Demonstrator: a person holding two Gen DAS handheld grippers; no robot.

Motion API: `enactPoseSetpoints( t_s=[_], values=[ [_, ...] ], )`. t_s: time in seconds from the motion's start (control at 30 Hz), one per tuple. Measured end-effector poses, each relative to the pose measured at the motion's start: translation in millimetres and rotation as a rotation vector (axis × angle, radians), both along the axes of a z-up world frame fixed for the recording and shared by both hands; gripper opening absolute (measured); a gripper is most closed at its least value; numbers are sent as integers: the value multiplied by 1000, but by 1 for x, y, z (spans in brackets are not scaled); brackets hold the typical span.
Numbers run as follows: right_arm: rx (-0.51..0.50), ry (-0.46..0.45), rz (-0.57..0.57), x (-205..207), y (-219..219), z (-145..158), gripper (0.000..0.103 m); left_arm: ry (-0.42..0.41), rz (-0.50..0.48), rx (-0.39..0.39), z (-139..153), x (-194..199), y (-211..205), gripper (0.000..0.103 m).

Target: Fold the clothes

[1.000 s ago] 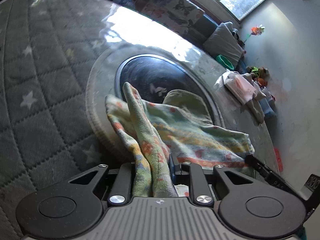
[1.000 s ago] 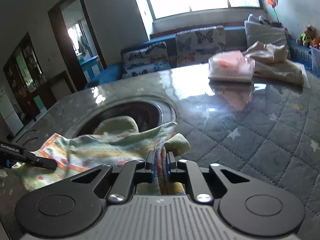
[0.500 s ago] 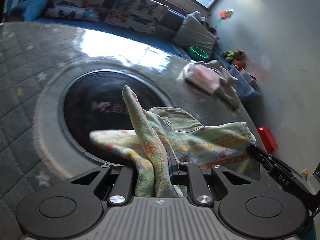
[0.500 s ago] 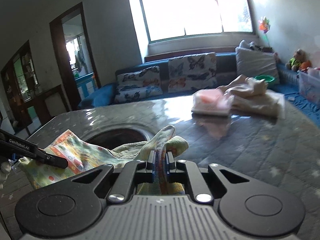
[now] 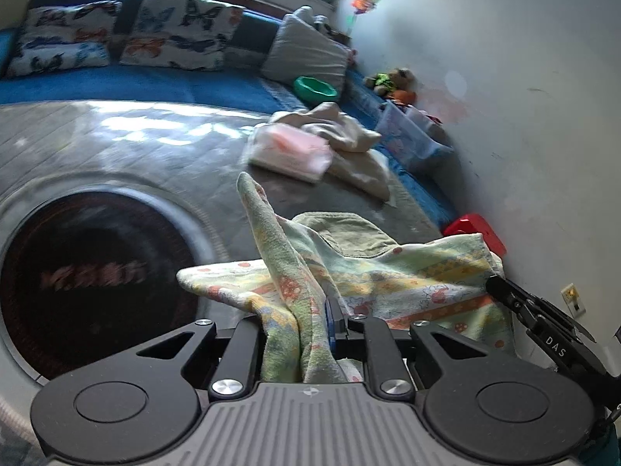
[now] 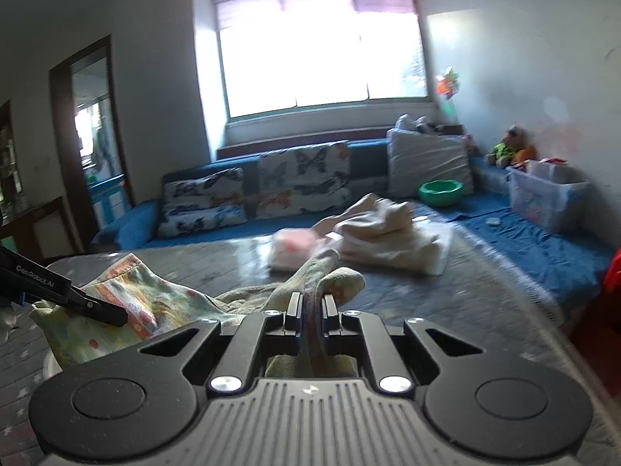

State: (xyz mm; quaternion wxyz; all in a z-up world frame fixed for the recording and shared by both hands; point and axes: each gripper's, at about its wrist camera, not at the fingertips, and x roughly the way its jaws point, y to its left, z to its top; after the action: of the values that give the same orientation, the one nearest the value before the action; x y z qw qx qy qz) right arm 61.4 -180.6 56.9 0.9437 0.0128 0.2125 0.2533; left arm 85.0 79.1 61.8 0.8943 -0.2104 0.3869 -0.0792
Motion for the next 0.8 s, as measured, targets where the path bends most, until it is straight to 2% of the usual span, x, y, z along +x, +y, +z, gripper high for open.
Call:
enactPoseSetpoints(
  t_s=[0.27,0.47,0.67,0.8],
  values=[
    [-13,4,-84,13,-41,-7,8,22,-69,-1,-11,35,-40,16],
    [-21,31,-128,12,-64,-22,2,97,-100,32,-38,45,-59,16],
    [-53,83,-137,8,-72,-40,2,162,-76,79,-60,39,-54,20],
    [-71,111,-125,9,-65,-53,8,181,-56,100,-67,36,-46,25]
  ],
)
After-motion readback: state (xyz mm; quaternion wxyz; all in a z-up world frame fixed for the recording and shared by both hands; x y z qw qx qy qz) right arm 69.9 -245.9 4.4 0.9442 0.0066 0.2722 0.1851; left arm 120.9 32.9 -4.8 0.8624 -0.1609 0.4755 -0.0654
